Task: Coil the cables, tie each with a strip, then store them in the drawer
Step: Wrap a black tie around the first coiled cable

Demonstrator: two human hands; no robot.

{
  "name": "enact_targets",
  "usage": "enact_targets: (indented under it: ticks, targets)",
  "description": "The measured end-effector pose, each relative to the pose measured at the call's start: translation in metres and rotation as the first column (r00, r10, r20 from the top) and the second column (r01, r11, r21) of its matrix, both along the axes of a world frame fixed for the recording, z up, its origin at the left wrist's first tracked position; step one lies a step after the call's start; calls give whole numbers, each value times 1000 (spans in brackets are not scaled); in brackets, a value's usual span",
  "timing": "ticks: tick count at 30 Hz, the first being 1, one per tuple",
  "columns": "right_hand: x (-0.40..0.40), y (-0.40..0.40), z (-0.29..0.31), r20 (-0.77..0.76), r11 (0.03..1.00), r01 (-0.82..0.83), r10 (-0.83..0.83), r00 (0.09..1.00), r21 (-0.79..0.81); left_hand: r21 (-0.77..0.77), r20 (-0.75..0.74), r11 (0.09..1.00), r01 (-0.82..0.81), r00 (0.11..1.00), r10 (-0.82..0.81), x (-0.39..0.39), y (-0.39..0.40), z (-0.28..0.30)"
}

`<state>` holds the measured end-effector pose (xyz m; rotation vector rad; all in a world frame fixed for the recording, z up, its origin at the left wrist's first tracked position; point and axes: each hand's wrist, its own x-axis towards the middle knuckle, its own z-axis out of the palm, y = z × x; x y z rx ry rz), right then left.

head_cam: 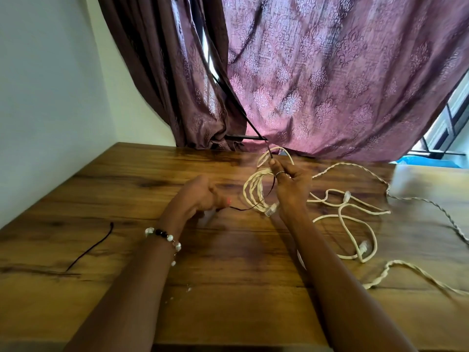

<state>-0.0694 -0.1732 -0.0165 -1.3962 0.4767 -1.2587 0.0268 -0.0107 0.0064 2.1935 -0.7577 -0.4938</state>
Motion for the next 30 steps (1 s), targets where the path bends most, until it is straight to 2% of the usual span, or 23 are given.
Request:
enact_targets:
  ticks: [1, 3, 6, 8, 9, 11, 14, 16, 19, 21, 27, 30]
  targets:
    - [-1, 1, 0, 7, 1000, 8, -8, 1000, 16, 104, 55, 993, 59, 996, -65, -2, 1, 0]
    - [-2, 1, 1, 29, 999, 8, -9, 1000, 48, 179, 133, 977, 116, 981, -141, -4, 0, -2]
    - [-4, -1, 0, 38, 996, 19, -23, 999, 92, 155, 205, 978, 142, 963, -173, -2, -4, -5]
    - [-5, -1, 0, 29, 997, 19, -21, 999, 76, 84, 235, 989, 118, 962, -135, 1, -5, -8]
    - [-6, -1, 0, 30, 998, 15, -17, 999, 66, -21, 189, 995, 95, 978, -89, 2, -6, -9]
    - [-6, -1, 1, 36, 998, 1, -3, 999, 55, -269, -2, 963, -13, 1000, 13, 3, -7, -9]
    - [-7, 1, 1, 54, 999, -44, 43, 998, 30, -530, -195, 825, -195, 975, 105, 5, -9, -7]
    - [-6, 3, 2, 45, 997, -71, 70, 997, 7, -637, -334, 713, -293, 939, 87, 4, -10, -2]
    - [-5, 6, 2, -23, 991, -106, 104, 994, -87, -701, -510, 577, -420, 860, 6, 2, -10, 1]
    - [-4, 9, 1, -74, 974, -146, 135, 988, -174, -713, -578, 511, -481, 815, -40, 0, -11, 2]
    - [-4, 17, 2, -108, 936, -176, 149, 983, -306, -743, -640, 342, -575, 760, -112, -2, -13, 1]
    - [-5, 19, 2, -112, 933, -181, 153, 982, -310, -733, -657, 343, -588, 742, -133, -8, -16, 2]
